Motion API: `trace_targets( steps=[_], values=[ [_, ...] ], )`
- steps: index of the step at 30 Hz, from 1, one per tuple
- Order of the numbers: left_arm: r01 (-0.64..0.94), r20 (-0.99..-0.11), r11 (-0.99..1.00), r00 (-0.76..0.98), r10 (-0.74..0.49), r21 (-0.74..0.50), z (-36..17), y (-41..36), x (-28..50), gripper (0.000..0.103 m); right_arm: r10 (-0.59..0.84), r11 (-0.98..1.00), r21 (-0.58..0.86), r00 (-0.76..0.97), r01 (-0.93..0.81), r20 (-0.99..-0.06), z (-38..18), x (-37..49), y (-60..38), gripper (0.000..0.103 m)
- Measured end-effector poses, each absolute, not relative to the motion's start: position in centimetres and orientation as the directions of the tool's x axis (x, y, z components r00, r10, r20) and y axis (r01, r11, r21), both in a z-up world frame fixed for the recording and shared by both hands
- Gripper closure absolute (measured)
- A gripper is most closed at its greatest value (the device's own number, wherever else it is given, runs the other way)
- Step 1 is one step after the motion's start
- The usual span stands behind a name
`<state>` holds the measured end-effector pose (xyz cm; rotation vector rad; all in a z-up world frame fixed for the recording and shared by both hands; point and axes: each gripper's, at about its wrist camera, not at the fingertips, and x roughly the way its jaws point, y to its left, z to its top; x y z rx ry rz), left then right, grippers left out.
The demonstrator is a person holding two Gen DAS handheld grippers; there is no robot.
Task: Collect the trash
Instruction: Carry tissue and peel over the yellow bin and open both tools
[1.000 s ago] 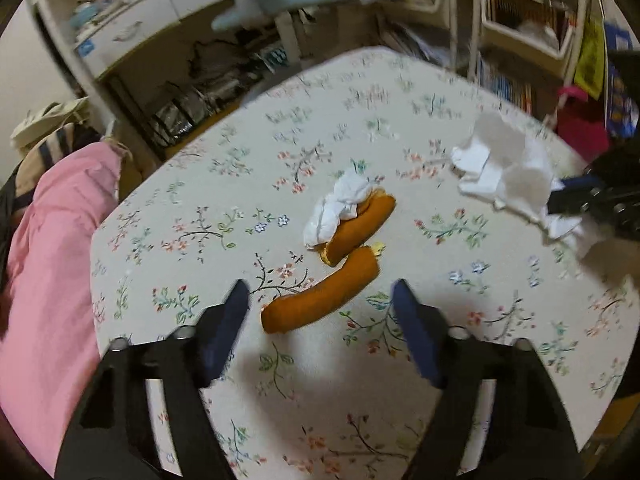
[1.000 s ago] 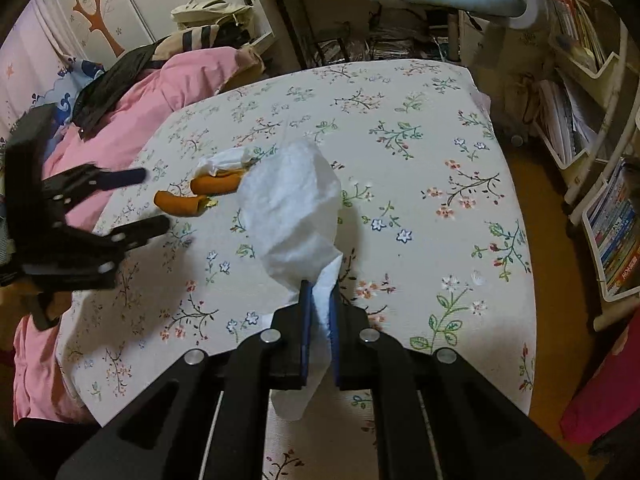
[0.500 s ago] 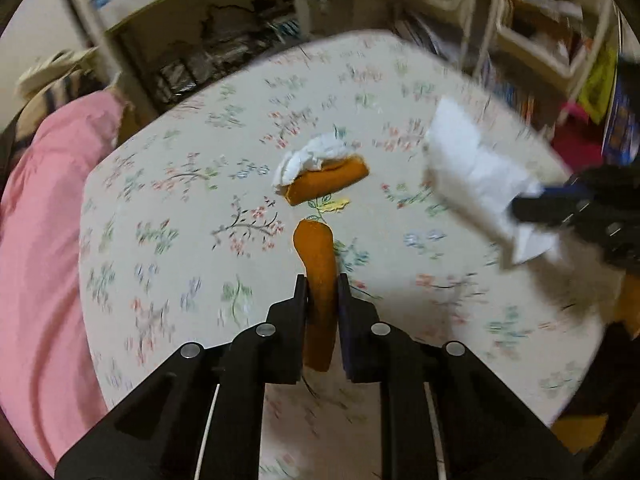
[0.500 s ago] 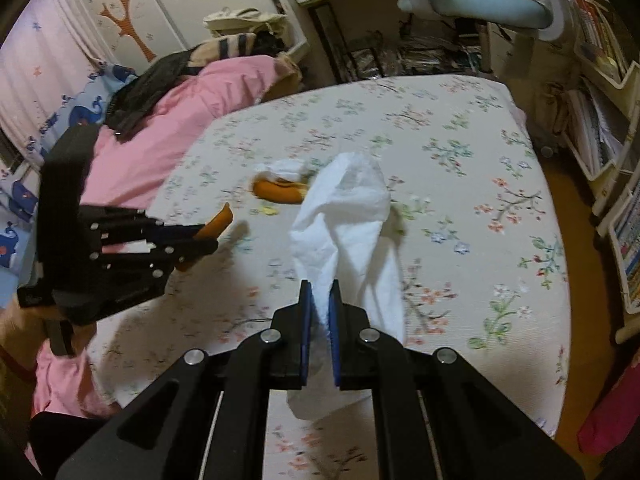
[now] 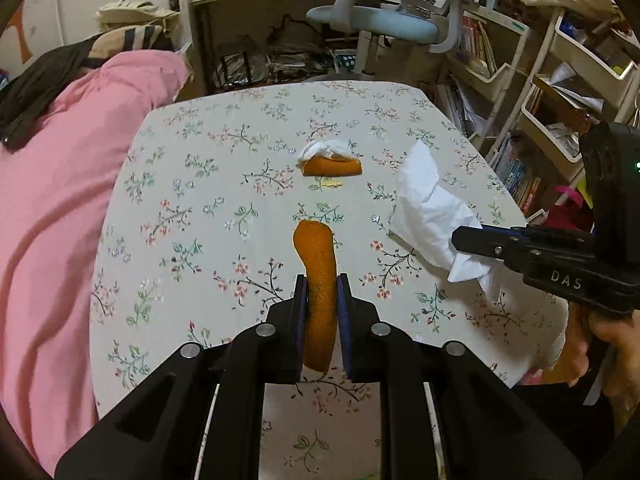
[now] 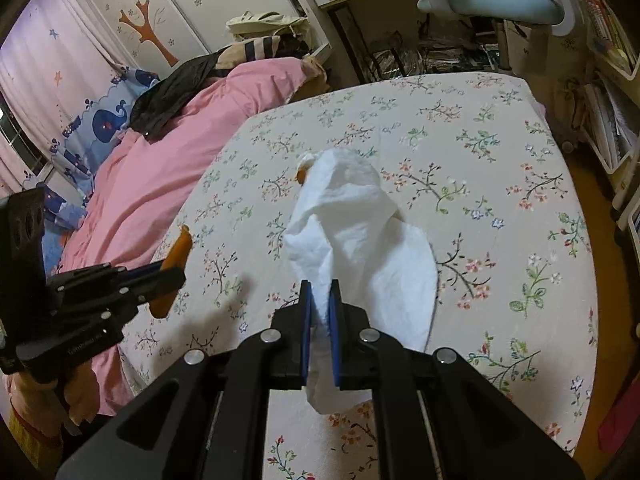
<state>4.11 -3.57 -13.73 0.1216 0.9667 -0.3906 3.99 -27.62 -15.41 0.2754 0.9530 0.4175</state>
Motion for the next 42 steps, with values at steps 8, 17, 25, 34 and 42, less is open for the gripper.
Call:
trace_targets(
  steps=[8,17,25,34,42],
  values=[
    [0.315,-0.758,0.945,0.595,-0.268,-0.087,-10.4,-1.9,1.6,0.089,0.538,0.841,0.453,0.534,-0.295,-0.652,-11.9,1.0,-26.6,0.094],
    [0.282,-0.731,0.953,0.627,-0.271,-0.112,-8.2,0.2,-7.3,0.089,0.691,0.715,0.605,0.489,-0.350,-0.533,-11.9,-8.0,-25.2,0.094],
    [0.288,-0.806,0.949,0.527,-0.270,-0.129,-11.9,-0.4,-15.1,0.089,0.720,0.694,0.637,0.321,-0.336,-0.615,-16.1,-14.8,-22.4,0.094],
    [0.238,-0.909,0.966,0.373,-0.184,-0.098,-17.4,-1.1,-19.3,0.089,0.637,0.767,0.584,0.208,-0.266,-0.742,-20.1,-15.7,-21.3,0.077],
    [0.225,-0.917,0.974,0.382,-0.116,-0.029,-17.8,-1.3,-20.4,0.056,0.499,0.865,0.478,0.371,-0.152,-0.784,-19.3,-15.2,-25.1,0.037]
  ],
)
